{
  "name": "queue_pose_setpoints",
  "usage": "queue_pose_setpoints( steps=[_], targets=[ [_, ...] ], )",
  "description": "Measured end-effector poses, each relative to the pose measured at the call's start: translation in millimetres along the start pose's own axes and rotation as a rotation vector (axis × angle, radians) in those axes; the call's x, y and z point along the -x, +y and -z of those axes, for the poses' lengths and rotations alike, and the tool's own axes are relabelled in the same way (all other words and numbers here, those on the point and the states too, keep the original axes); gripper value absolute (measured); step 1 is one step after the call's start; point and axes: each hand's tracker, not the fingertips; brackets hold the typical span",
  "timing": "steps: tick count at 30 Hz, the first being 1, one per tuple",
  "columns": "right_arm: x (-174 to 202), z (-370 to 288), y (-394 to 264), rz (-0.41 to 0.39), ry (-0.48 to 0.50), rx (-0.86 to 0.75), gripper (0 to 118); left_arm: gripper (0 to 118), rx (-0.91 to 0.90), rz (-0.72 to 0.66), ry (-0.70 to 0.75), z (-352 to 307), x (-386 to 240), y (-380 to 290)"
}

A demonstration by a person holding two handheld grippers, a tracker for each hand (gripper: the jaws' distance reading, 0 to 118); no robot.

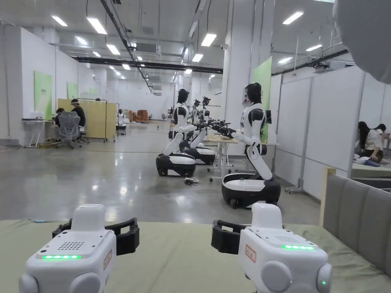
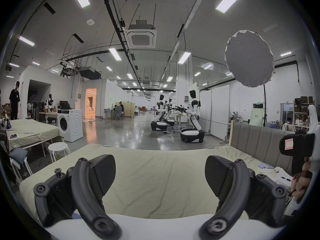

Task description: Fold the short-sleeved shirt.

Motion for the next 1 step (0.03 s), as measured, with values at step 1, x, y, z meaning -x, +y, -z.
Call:
queue_pose_setpoints(
  steps=[1],
  targets=[
    [-3.9,-0.8,1.8,0.029,0.015,0.020,118,104,-0.001,-0.003,0.001,0.3,0.4,-0.1]
  ],
)
